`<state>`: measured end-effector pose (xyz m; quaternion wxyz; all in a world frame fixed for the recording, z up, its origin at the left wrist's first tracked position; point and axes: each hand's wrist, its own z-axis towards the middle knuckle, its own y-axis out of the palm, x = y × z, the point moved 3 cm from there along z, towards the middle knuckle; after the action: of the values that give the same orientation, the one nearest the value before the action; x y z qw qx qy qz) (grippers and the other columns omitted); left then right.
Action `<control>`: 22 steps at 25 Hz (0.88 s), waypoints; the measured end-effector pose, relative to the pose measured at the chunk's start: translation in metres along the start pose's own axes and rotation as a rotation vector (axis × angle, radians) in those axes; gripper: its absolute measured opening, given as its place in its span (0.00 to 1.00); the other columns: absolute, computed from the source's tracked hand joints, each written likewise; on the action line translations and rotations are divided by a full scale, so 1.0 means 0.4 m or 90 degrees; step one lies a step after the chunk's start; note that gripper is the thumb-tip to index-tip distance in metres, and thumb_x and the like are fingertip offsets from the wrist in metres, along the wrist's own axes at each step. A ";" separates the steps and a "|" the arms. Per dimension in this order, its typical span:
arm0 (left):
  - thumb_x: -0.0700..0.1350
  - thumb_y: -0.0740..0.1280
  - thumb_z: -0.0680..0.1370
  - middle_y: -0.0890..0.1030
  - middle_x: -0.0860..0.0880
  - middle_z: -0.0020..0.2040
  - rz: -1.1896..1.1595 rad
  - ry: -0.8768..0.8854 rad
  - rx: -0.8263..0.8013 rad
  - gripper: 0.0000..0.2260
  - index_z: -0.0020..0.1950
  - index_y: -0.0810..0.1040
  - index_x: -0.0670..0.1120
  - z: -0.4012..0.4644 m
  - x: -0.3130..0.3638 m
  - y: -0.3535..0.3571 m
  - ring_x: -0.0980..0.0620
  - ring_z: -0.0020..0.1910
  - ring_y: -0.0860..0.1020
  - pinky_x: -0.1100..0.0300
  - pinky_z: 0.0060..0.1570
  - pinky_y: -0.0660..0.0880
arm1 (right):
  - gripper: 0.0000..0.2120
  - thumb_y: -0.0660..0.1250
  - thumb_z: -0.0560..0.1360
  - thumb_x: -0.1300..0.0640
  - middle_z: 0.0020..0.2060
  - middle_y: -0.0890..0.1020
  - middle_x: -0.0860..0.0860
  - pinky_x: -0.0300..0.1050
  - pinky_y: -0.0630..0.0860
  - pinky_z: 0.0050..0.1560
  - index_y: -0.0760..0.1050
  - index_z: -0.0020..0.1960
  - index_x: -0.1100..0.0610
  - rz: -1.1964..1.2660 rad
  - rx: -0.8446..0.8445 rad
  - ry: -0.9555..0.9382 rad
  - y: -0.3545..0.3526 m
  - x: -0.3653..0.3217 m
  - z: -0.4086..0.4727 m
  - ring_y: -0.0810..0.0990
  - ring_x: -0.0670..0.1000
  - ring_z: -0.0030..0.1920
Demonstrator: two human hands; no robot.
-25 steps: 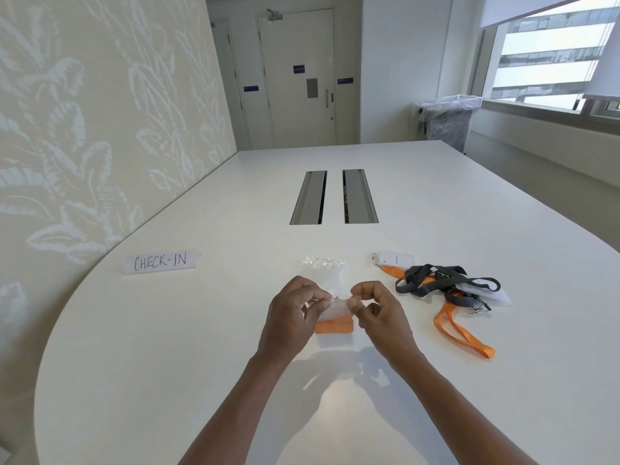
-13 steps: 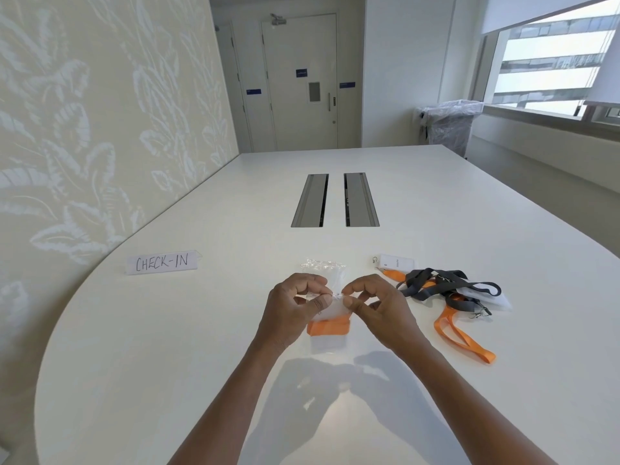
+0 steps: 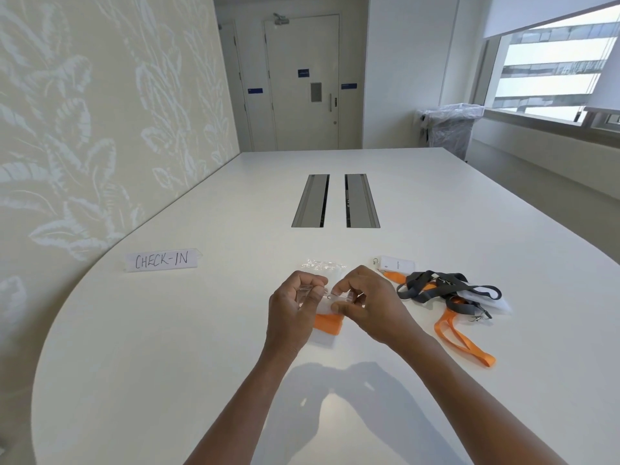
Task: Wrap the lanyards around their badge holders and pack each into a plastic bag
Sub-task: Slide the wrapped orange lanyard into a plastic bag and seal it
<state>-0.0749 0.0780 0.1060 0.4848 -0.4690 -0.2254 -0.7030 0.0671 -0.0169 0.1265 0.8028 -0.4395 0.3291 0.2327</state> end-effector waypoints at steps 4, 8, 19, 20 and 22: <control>0.46 0.67 0.77 0.86 0.57 0.49 -0.041 -0.015 0.034 0.03 0.46 0.81 0.50 -0.008 -0.012 0.006 0.55 0.48 0.84 0.64 0.47 0.78 | 0.06 0.78 0.71 0.58 0.44 0.79 0.47 0.29 0.70 0.37 0.84 0.47 0.53 -0.048 -0.026 0.040 0.000 0.002 0.011 0.77 0.46 0.38; 0.46 0.68 0.76 0.87 0.53 0.50 -0.087 -0.058 -0.010 0.03 0.45 0.81 0.53 -0.003 -0.019 -0.003 0.51 0.49 0.85 0.55 0.48 0.81 | 0.04 0.75 0.74 0.54 0.34 0.83 0.55 0.33 0.69 0.29 0.82 0.44 0.46 0.048 -0.026 0.131 -0.001 0.014 -0.006 0.76 0.47 0.31; 0.47 0.72 0.75 0.86 0.54 0.43 0.054 -0.024 -0.114 0.04 0.45 0.84 0.48 -0.001 -0.017 -0.017 0.56 0.47 0.84 0.57 0.46 0.81 | 0.04 0.75 0.74 0.55 0.37 0.83 0.45 0.32 0.73 0.36 0.84 0.40 0.49 0.053 0.003 0.124 0.000 0.015 -0.021 0.79 0.45 0.35; 0.47 0.72 0.75 0.86 0.54 0.43 0.044 -0.033 -0.103 0.04 0.45 0.84 0.48 -0.002 -0.017 -0.015 0.56 0.47 0.84 0.57 0.46 0.81 | 0.04 0.75 0.74 0.55 0.40 0.82 0.44 0.31 0.72 0.39 0.84 0.42 0.48 0.042 -0.011 0.110 -0.001 0.012 -0.017 0.79 0.43 0.37; 0.48 0.72 0.75 0.86 0.54 0.43 0.031 -0.046 -0.086 0.04 0.44 0.84 0.49 -0.006 -0.018 -0.008 0.57 0.46 0.84 0.61 0.47 0.79 | 0.08 0.73 0.76 0.58 0.44 0.80 0.46 0.29 0.71 0.41 0.85 0.45 0.45 0.030 -0.058 0.093 -0.001 0.009 -0.008 0.76 0.42 0.40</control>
<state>-0.0783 0.0809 0.0989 0.4605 -0.5306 -0.1835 -0.6875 0.0686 -0.0195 0.1228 0.7500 -0.4833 0.3865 0.2336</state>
